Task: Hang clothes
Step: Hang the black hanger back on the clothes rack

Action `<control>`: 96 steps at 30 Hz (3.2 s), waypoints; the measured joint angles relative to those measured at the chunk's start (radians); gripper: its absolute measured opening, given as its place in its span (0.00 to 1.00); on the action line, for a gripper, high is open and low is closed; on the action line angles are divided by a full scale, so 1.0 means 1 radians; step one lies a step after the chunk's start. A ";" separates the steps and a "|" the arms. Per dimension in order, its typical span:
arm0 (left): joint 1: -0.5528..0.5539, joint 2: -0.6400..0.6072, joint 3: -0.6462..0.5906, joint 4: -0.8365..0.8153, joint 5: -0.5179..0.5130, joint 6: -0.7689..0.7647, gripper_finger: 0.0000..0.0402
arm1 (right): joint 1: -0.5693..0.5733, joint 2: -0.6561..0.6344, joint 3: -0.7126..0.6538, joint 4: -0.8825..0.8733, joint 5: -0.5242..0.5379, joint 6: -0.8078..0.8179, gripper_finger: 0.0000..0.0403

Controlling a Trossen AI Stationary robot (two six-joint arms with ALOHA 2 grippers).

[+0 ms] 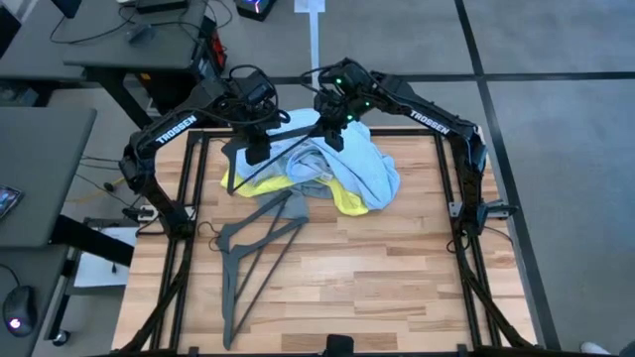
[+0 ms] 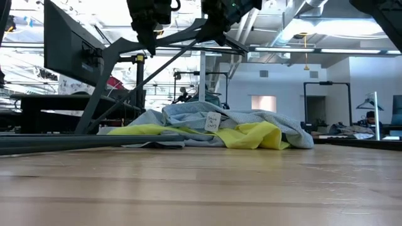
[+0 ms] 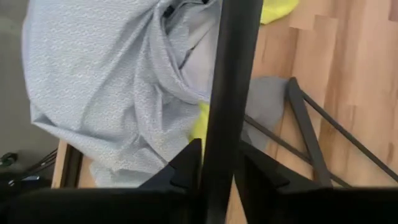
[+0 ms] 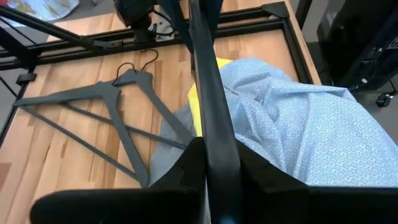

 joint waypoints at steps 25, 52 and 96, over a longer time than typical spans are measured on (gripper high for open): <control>-0.007 -0.003 0.203 0.068 -0.449 0.326 0.27 | -0.129 -0.003 0.000 -0.231 0.006 -0.079 0.07; -0.002 -0.002 0.137 -0.045 -0.654 0.476 0.27 | -0.195 -0.003 0.000 -0.245 -0.018 -0.180 0.07; 0.225 0.000 0.144 -0.185 -0.028 -0.169 0.00 | -0.192 -0.006 -0.001 -0.272 -0.071 -0.214 0.07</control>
